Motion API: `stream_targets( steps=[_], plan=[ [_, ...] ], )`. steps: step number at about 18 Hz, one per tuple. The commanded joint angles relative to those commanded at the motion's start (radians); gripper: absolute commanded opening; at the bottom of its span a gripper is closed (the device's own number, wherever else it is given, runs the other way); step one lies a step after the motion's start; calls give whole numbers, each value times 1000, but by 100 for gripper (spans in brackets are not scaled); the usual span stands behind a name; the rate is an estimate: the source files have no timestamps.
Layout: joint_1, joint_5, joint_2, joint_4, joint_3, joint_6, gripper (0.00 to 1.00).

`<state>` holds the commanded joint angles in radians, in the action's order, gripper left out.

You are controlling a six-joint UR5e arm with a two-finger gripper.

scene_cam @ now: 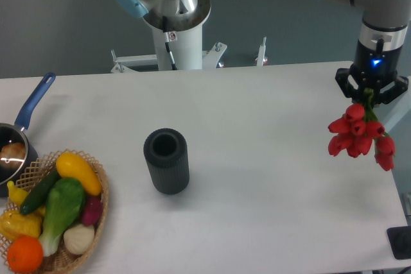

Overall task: Insert the flowers into the vase
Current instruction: 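Carry the red tulips with the gripper over the black vase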

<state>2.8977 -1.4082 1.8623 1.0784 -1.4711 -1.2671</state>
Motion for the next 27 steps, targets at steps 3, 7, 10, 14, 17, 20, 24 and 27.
stream_targets(
  steps=[3, 7, 10, 14, 17, 20, 24, 27],
  plan=[
    [-2, 12, -6, 2, -2, 2, 0],
    [-3, 154, -58, 3, -8, 49, 0],
    [-9, 320, -112, 2, -15, 194, 0],
    [-28, 546, -149, -6, -25, 267, 0],
    [-28, 707, -160, -6, -29, 310, 0],
    [-29, 836, -170, -23, -52, 319, 0],
    [-74, 1009, -176, -83, -135, 316, 0],
    [-97, 1199, -151, -87, -155, 299, 0]
  ],
)
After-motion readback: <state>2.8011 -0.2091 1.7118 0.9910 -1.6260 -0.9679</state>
